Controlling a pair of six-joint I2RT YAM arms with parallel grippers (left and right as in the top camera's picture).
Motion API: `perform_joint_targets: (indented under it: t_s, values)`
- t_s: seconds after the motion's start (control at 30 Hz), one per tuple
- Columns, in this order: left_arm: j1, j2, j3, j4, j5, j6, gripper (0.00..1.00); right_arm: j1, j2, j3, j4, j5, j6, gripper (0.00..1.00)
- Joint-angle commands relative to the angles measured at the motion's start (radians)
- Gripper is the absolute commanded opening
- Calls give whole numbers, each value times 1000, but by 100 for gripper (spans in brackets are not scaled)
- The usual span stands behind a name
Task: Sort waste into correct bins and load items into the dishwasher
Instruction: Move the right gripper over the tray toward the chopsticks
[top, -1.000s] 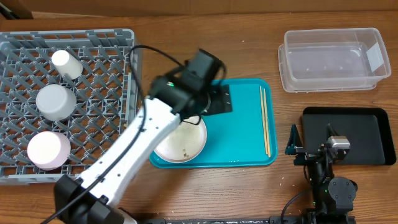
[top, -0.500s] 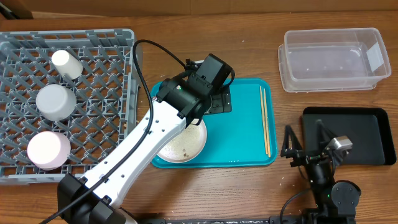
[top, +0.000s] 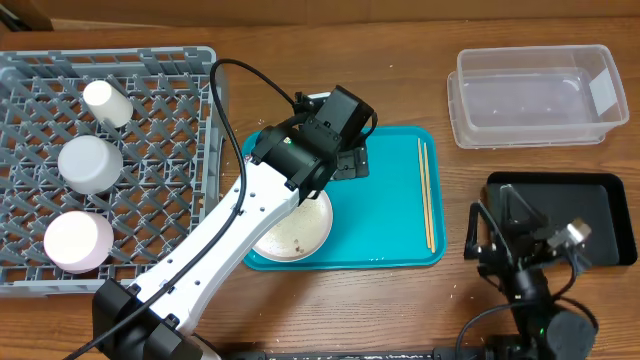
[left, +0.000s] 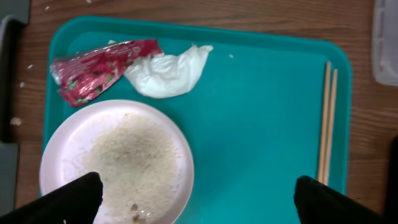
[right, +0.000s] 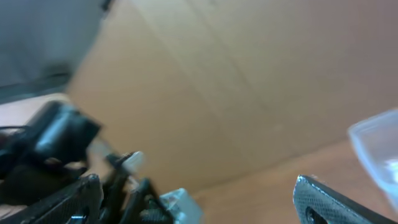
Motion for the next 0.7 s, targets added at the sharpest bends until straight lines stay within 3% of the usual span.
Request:
perform_joint_targets:
  t_s: [0.0, 0.1, 0.33, 0.43, 0.53, 0.67]
  values:
    - [38, 10, -7, -40, -40, -6, 100, 3, 161, 199, -151, 46, -147, 100]
    - [72, 10, -7, -57, -39, -6, 100, 3, 359, 373, -330, -5, -273, 100]
    - [185, 10, -7, -125, -42, -8, 100, 45, 855, 919, -921, -27, -472, 100]
    - [276, 6, -6, -157, 40, -8, 100, 113, 1026, 1125, -1142, -27, -520, 100]
    - [358, -22, 2, -187, 116, 42, 100, 168, 1133, 1224, -1206, -47, -506, 100]
    - [454, -178, 9, -203, 13, 34, 100, 202, 1262, 1228, -1205, -85, -508, 97]
